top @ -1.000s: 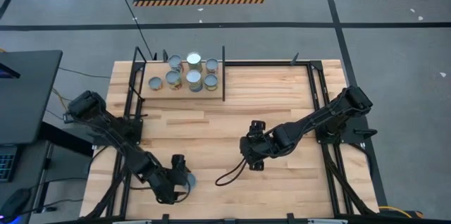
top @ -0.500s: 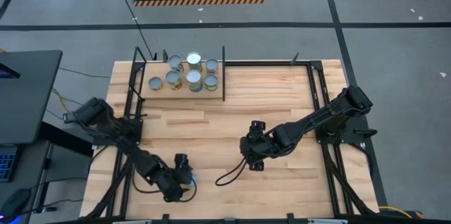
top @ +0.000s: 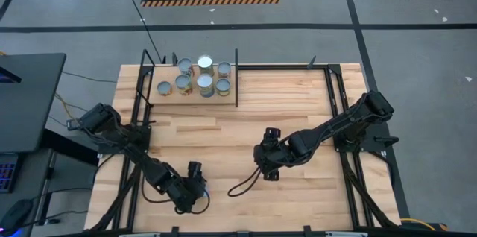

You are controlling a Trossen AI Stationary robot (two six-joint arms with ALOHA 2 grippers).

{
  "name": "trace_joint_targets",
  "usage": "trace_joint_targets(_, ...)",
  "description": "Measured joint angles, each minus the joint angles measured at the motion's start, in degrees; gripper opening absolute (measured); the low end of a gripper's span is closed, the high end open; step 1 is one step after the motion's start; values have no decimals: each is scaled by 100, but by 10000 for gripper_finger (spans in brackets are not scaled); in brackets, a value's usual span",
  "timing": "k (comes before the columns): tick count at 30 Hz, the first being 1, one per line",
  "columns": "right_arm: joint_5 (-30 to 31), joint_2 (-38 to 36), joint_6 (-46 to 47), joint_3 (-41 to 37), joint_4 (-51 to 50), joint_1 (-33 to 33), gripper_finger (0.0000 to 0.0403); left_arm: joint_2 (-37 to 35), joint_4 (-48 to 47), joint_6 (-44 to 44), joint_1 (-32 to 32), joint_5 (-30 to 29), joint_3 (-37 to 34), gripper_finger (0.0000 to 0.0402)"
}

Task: Pick and place cans onto a shelf
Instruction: Put the canned salmon on the shelf

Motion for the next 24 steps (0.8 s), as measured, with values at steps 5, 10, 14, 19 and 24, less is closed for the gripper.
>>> trace_joint_targets(5,538,0,-17,0,104,62,374,-284,62,382,-15,-456,0,151)
trace_joint_targets(10,986,82,-281,-1,705,157,374,-494,931,1434,-15,-1722,0,136)
trace_joint_targets(14,996,164,-839,-290,1921,321,374,-490,2356,2448,79,-2116,-184,136)
trace_joint_targets(19,1310,164,-1706,-843,3955,612,374,-481,5033,3655,254,-2170,-905,158)
trace_joint_targets(24,1747,269,-3038,-1210,5877,866,374,-470,7663,4813,503,-1637,-1610,146)
